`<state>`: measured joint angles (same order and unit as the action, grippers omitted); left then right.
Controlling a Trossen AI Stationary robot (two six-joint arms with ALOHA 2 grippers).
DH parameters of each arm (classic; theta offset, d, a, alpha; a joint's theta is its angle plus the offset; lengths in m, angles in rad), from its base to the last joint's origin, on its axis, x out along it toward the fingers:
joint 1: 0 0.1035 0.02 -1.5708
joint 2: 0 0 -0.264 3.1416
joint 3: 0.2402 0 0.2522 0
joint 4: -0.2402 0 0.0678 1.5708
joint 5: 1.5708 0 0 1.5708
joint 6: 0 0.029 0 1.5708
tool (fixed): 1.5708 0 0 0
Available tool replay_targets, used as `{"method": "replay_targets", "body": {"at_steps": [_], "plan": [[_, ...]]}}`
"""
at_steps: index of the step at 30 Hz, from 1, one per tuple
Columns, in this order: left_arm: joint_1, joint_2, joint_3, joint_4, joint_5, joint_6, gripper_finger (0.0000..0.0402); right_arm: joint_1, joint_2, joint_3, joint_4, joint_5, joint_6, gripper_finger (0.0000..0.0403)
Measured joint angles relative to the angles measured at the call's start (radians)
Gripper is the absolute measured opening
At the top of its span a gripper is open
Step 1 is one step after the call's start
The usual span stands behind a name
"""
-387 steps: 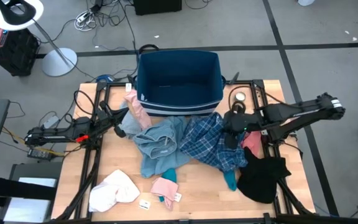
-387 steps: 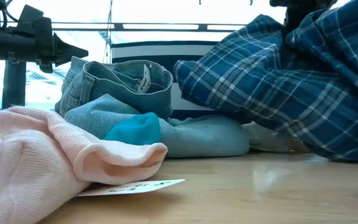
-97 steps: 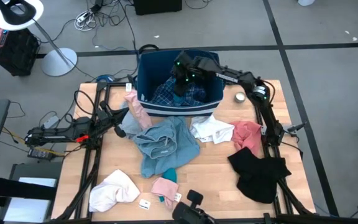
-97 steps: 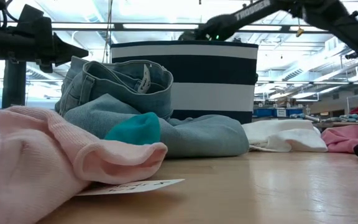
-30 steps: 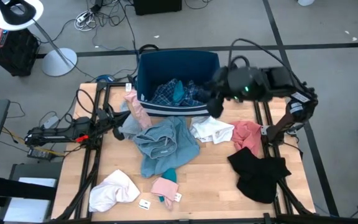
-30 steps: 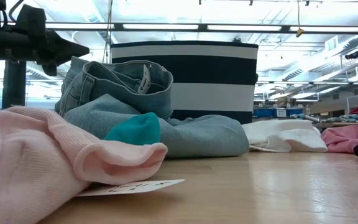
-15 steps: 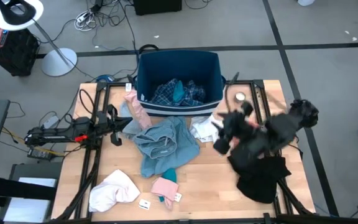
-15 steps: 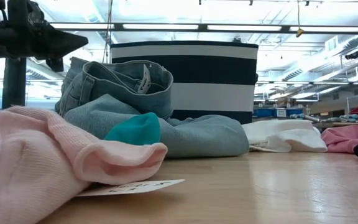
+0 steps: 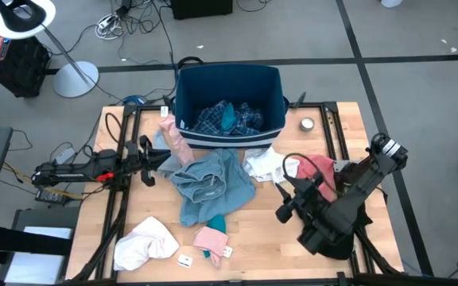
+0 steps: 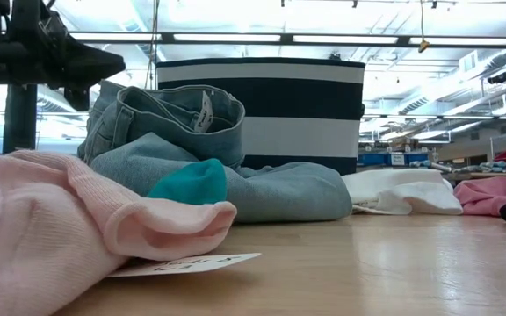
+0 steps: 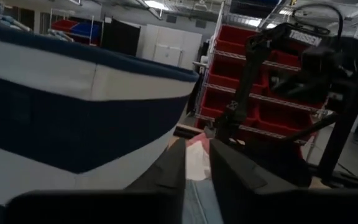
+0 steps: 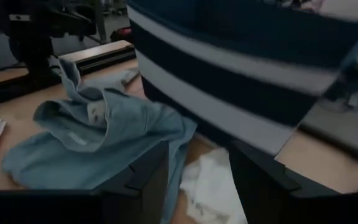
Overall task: Sort clothes
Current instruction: Put the blue jeans into the blue laundry bin
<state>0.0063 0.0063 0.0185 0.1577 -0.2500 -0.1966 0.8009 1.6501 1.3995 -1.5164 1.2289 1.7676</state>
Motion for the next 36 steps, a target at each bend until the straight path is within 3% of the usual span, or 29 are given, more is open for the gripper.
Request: {"method": "replay_targets", "body": {"at_steps": [4, 7, 11, 19, 29, 36], "plan": [[0.0, 0.0, 0.0, 0.002, -0.016, 0.011, 0.012, 0.035, 0.0, -0.118, 0.104, 0.0, 0.087, 0.0169], [0.0, 0.0, 0.0, 0.005, -0.014, -0.042, 0.0129, 0.051, 0.0, -0.195, 0.242, -0.001, 0.09, 0.0169], [0.0, 0.0, 0.001, 0.007, 0.068, -0.048, 0.013, 0.063, 0.0, -0.287, 0.392, -0.012, 0.076, 0.0169], [0.0, 0.072, 0.154, -0.258, 0.14, -0.082, 0.0129, 0.064, 0.0, -0.369, 0.477, -0.052, 0.075, 0.0169], [0.0, 0.421, 0.409, -0.479, 0.207, -0.068, 0.0129, 0.064, 0.0, -0.371, 0.482, -0.053, 0.072, 0.0169], [0.0, 0.726, 0.565, -0.483, 0.315, -0.035, 0.0128, 0.068, 0.0, -0.371, 0.492, -0.081, 0.071, 0.0169]]}}
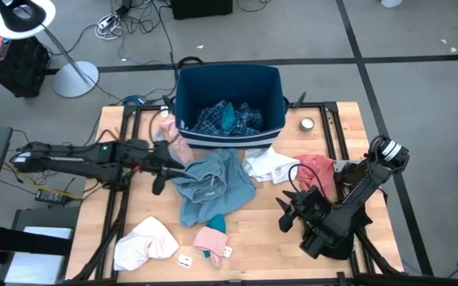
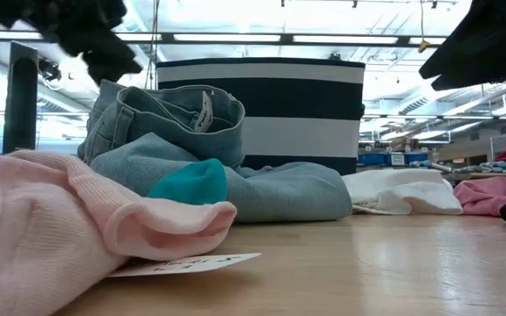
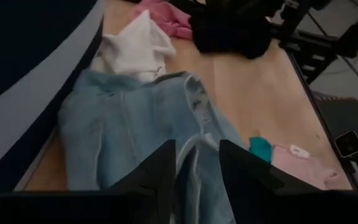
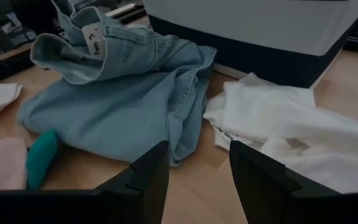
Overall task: Sort clothes
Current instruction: Put the blue jeans into the blue laundry bin
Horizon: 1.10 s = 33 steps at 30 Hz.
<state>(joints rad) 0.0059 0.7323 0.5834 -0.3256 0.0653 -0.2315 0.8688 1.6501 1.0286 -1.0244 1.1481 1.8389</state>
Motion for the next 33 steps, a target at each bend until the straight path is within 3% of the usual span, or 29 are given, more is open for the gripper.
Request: {"method": "replay_targets", "body": {"at_steps": [14, 23, 29, 33], "plan": [[-0.013, 0.456, 0.23, -0.012, 0.139, 0.038, 0.0128, 0.001, 0.0, 0.0, 0.011, 0.0, 0.0, 0.0169], [-0.073, 0.655, 0.334, -0.12, 0.236, 0.015, 0.0128, 0.001, 0.0, 0.0, 0.016, 0.0, -0.001, 0.0169], [-0.126, 0.715, 0.353, -0.118, 0.23, -0.044, 0.0128, 0.001, 0.0, 0.0, 0.023, 0.001, -0.001, 0.0169], [-0.163, 0.776, 0.353, -0.141, 0.127, -0.069, 0.0128, 0.001, 0.0, 0.0, 0.031, 0.01, -0.002, 0.0169]]}}
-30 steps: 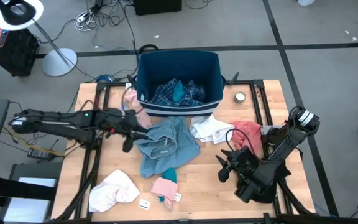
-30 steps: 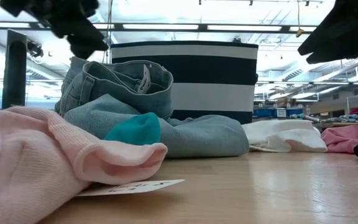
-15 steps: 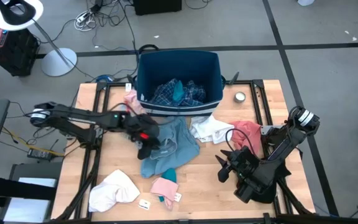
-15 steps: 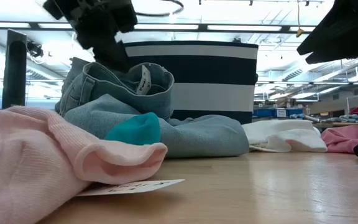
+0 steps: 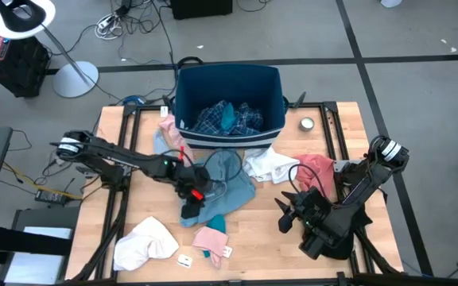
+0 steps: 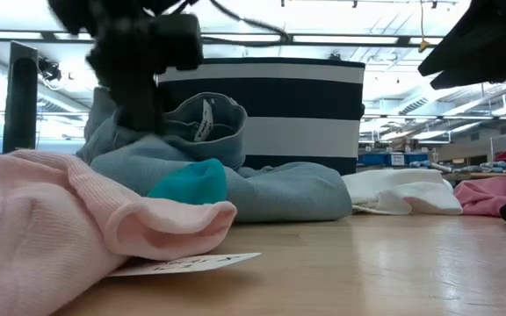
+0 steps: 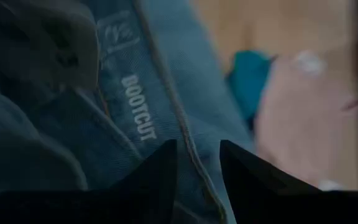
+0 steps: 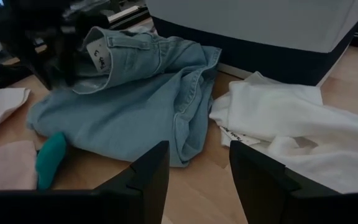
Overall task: Sort clothes
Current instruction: Put the blue jeans into the blue laundry bin
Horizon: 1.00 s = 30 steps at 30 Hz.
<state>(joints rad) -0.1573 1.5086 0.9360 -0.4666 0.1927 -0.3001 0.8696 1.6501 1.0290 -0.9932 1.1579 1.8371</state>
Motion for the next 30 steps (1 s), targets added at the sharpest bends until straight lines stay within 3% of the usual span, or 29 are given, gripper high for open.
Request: {"method": "replay_targets", "body": {"at_steps": [8, 11, 14, 17, 22, 30], "plan": [[-0.031, 0.13, 0.0, -0.024, -0.239, -0.077, 0.0123, 0.0, 0.0, 0.0, 0.037, 0.023, -0.025, 0.0169], [-0.031, 0.154, 0.001, -0.017, -0.276, -0.086, 0.0087, 0.0, 0.0, 0.0, 0.048, 0.058, -0.027, 0.0169], [-0.031, 0.161, 0.001, -0.004, -0.289, -0.085, 0.0021, -0.005, 0.0, 0.0, 0.049, 0.103, -0.027, 0.0169], [-0.035, 0.159, 0.011, -0.015, -0.296, -0.085, 0.0007, -0.021, 0.0, 0.0, 0.043, 0.132, -0.049, 0.0169], [-0.054, 0.145, 0.098, -0.109, -0.337, -0.081, 0.0002, -0.05, 0.0, 0.0, 0.02, 0.126, -0.068, 0.0169], [-0.103, 0.124, 0.312, -0.341, -0.507, -0.094, 0.0001, -0.055, 0.0, 0.0, 0.027, 0.103, -0.108, 0.0169]]}}
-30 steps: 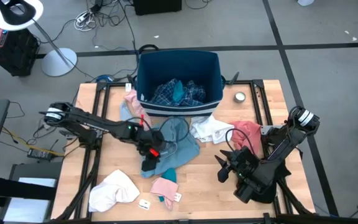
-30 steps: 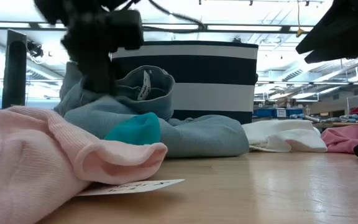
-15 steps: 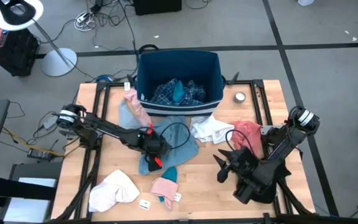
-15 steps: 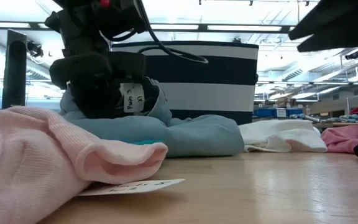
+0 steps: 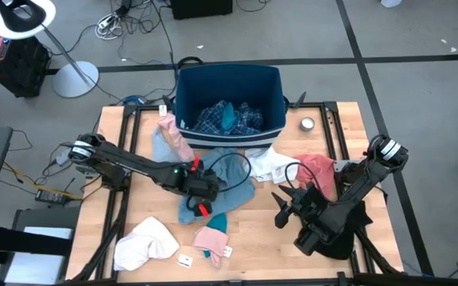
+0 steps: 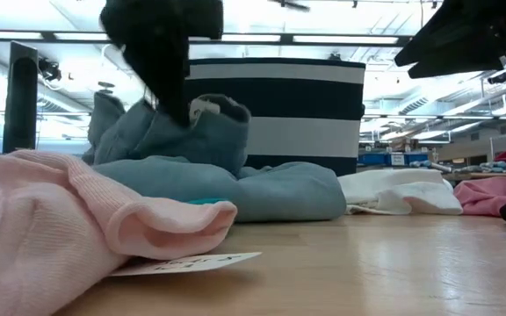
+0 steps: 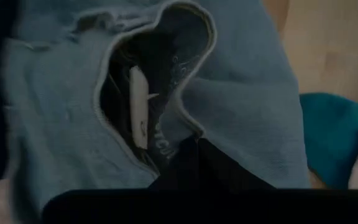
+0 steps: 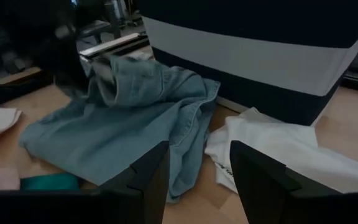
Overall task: Sort clothes
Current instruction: Put the blue jeans into the blue laundry bin
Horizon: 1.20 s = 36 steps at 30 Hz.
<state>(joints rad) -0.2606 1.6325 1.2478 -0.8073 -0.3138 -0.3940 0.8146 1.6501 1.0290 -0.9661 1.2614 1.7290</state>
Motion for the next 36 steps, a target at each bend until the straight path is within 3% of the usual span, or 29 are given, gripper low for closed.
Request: {"method": "replay_targets", "body": {"at_steps": [7, 18, 28, 36], "plan": [[-0.02, -0.001, 0.136, -0.15, -0.094, -0.016, 0.0, 0.005, 0.0, 0.0, 0.008, -0.009, -0.004, 0.0162], [-0.022, -0.002, 0.115, -0.164, -0.074, -0.037, 0.0023, 0.008, 0.0, 0.0, 0.019, -0.008, -0.004, 0.0148], [-0.022, -0.002, 0.025, -0.134, -0.043, -0.089, 0.0099, 0.008, 0.0, 0.0, 0.023, -0.008, -0.004, 0.0145], [-0.022, -0.002, 0.021, -0.123, -0.021, -0.09, 0.0147, 0.008, 0.0, 0.0, 0.025, -0.008, -0.004, 0.0139]]}}
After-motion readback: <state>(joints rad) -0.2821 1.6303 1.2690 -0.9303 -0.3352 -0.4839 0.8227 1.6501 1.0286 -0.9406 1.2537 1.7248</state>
